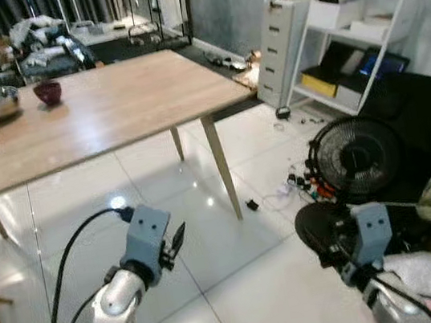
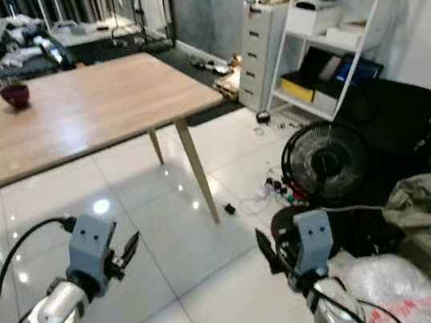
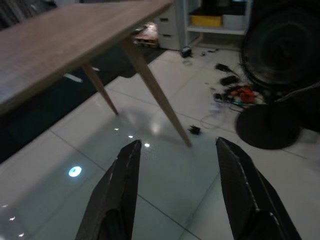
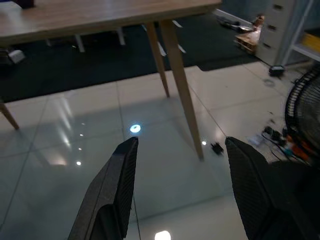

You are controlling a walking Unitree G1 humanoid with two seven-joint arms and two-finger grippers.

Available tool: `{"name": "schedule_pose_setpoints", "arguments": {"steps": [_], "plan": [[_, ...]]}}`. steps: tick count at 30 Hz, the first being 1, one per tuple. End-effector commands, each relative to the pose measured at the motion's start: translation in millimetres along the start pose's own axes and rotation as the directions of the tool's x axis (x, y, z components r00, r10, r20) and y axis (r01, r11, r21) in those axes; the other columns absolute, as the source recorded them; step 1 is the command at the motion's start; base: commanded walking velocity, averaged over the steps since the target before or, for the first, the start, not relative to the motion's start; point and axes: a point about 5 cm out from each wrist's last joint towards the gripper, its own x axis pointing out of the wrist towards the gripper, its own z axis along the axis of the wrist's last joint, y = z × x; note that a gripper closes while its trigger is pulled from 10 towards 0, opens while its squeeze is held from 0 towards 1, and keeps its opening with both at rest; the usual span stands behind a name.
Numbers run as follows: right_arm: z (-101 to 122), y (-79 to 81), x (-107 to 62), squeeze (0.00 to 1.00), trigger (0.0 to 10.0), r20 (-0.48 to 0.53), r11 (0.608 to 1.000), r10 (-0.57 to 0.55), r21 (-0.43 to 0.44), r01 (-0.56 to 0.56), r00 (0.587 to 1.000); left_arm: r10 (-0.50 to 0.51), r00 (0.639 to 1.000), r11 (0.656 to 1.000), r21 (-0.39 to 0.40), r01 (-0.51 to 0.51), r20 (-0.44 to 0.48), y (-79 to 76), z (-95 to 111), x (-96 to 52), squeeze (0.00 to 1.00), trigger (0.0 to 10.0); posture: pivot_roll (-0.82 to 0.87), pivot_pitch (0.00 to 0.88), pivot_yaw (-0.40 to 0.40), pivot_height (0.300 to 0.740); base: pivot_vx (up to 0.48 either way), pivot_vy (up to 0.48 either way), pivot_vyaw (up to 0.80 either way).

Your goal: Setting the table

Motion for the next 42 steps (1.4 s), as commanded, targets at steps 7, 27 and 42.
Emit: {"name": "schedule_pose_setpoints", "arguments": {"steps": [7, 27, 42], "plan": [[-3.9, -3.0, -1.8, 0.00, 10.0, -0.013, 0.999, -0.025, 0.024, 0.026, 1.000, -0.004, 1.000, 1.000, 0.007, 0.004, -0.020, -2.3, -4.7, -1.2, 0.00, 10.0, 0.06, 0.034, 0.043, 0.740, 0.480, 0.000, 0.28], [-2.0, -0.2, 2.9, 0.00, 10.0, -0.003, 0.999, -0.015, 0.044, 0.015, 1.000, 0.005, 1.000, 1.000, 0.006, -0.005, -0.019, -0.7, -4.8, -1.8, 0.00, 10.0, 0.07, 0.032, 0.039, 0.740, 0.480, 0.000, 0.70], [0.8, 2.1, 5.1, 0.00, 10.0, 0.014, 0.998, -0.004, 0.058, 0.003, 1.000, 0.010, 1.000, 1.000, 0.006, -0.010, -0.019, 0.7, -4.3, -1.7, 0.00, 10.0, 0.07, 0.031, 0.042, 0.740, 0.480, 0.000, 0.00]]}}
